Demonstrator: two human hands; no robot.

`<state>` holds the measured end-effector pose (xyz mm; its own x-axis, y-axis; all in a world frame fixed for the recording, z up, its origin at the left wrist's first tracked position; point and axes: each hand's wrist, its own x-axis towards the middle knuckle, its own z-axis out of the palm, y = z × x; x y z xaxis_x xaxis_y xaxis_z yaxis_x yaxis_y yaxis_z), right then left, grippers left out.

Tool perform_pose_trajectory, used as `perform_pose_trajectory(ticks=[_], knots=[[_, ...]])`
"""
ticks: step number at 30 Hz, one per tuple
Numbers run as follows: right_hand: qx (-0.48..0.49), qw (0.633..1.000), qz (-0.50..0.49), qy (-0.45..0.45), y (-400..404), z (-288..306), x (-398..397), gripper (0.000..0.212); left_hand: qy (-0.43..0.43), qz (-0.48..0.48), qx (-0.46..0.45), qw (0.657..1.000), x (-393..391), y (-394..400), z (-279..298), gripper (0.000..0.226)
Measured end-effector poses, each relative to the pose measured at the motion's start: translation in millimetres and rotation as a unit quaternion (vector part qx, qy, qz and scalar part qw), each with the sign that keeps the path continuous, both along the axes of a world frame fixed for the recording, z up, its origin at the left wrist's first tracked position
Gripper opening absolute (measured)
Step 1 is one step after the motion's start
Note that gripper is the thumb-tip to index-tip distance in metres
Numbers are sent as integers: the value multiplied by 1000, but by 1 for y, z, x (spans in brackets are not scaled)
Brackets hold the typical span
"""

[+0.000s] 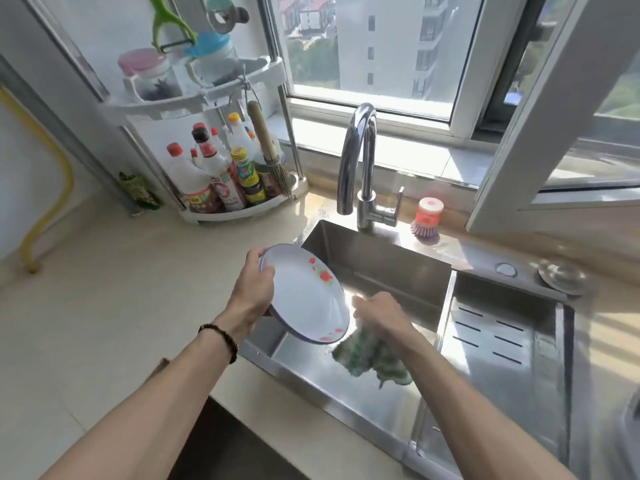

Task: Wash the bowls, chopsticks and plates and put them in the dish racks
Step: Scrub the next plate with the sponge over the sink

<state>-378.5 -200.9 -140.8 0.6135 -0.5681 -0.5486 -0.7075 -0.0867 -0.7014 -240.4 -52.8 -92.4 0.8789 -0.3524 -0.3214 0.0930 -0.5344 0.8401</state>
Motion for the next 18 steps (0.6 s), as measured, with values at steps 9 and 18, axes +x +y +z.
perform_pose_trajectory(ticks=[9,18], knots=[[-100,969,66,-214,27,79,42,29,27,92,-57,994,-9,42,-33,29],[-205,942,264,-43,71,32,44,33,42,143,-186,971,-6,67,-17,23]])
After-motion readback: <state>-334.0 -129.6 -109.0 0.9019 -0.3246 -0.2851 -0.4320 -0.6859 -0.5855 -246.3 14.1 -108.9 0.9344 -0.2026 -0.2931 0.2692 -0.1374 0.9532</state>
